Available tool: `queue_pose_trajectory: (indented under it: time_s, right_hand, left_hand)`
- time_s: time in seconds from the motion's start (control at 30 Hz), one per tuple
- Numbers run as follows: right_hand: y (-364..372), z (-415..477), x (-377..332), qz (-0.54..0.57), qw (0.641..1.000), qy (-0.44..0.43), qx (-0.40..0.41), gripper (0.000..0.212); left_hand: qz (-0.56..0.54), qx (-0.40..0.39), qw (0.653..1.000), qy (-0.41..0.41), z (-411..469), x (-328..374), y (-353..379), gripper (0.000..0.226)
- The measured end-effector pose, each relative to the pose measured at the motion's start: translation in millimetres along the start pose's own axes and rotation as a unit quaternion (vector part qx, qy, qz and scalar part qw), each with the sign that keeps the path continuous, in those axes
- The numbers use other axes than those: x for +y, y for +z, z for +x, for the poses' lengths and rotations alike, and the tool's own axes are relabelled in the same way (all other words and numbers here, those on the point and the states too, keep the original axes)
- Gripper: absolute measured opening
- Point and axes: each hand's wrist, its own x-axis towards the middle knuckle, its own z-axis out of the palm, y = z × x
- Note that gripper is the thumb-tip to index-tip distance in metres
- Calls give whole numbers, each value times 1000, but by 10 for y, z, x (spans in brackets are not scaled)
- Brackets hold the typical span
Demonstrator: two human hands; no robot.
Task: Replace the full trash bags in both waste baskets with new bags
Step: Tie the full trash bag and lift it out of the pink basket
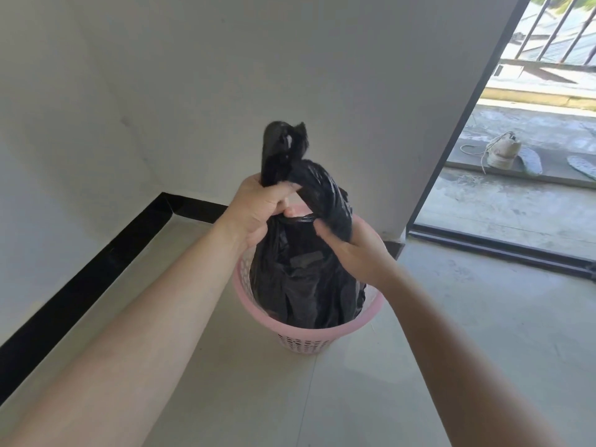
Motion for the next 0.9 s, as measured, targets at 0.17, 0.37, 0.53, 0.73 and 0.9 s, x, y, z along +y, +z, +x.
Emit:
queue_pose_trajectory:
  time_s: [0.17, 0.37, 0.53, 0.73, 0.9]
  right_hand:
    - [-78, -83, 118, -131, 988, 25, -81, 39]
    - [-86, -113, 203, -164, 979, 8, -124, 27]
    - [-114, -104, 254, -74, 996, -42, -41, 65]
    - [-61, -91, 262, -140, 988, -48, -38, 30]
    - [19, -170, 199, -194, 978, 12, -75, 23]
  left_hand:
    - [-125, 72, 989, -18, 60, 3, -94, 36]
    - [-150, 100, 981, -77, 10, -78, -113, 36]
    - [-123, 32, 984, -125, -35, -90, -48, 37]
    - [-132, 69, 983, -108, -1, -34, -117, 38]
    - [-93, 8, 994, -57, -27, -49, -197, 30]
